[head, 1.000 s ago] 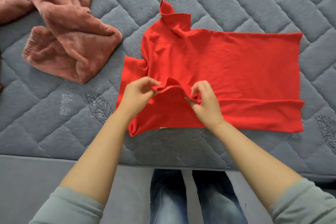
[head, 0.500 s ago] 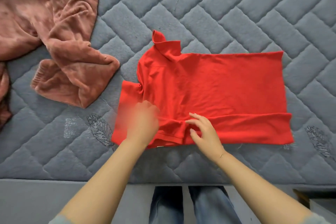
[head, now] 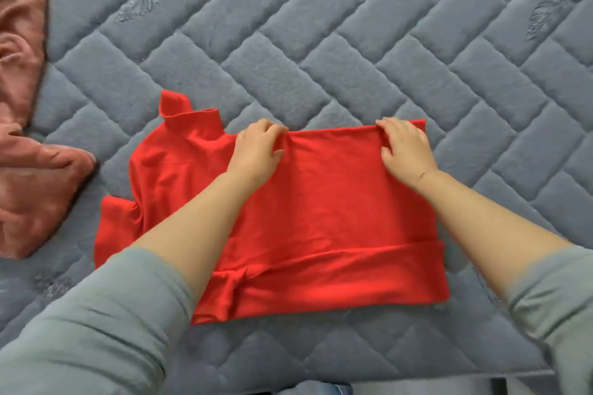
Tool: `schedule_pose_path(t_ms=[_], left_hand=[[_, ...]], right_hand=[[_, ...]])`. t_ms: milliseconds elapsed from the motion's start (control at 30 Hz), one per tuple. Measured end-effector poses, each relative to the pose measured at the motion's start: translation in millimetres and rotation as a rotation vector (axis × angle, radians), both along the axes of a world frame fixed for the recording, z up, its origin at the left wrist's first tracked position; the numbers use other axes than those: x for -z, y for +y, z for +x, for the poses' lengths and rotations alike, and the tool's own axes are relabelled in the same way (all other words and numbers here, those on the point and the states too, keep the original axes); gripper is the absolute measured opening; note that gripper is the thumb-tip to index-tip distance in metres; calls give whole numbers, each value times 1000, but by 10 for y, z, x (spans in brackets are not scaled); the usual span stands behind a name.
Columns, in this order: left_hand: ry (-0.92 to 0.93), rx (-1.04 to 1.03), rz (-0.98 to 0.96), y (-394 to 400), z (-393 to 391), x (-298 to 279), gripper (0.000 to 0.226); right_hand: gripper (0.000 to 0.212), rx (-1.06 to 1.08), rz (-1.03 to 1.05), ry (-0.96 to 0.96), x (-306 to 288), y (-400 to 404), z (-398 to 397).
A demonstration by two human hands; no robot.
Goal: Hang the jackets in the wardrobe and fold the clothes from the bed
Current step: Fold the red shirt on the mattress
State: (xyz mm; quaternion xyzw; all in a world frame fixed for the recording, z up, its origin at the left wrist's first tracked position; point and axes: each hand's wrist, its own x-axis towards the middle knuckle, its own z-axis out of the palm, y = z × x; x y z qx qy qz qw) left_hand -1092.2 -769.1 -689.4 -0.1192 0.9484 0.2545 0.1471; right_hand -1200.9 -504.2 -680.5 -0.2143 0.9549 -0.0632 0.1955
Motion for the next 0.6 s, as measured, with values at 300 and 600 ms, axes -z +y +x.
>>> schedule_pose_path(t_ms=[300, 600], left_hand=[[119, 148, -133, -82, 349, -343, 19], [-157, 282, -128, 312, 1231, -285, 49]], right_hand=[[24, -52, -81, 166, -177, 431, 187], [35, 165, -35, 21, -30, 893, 1191]])
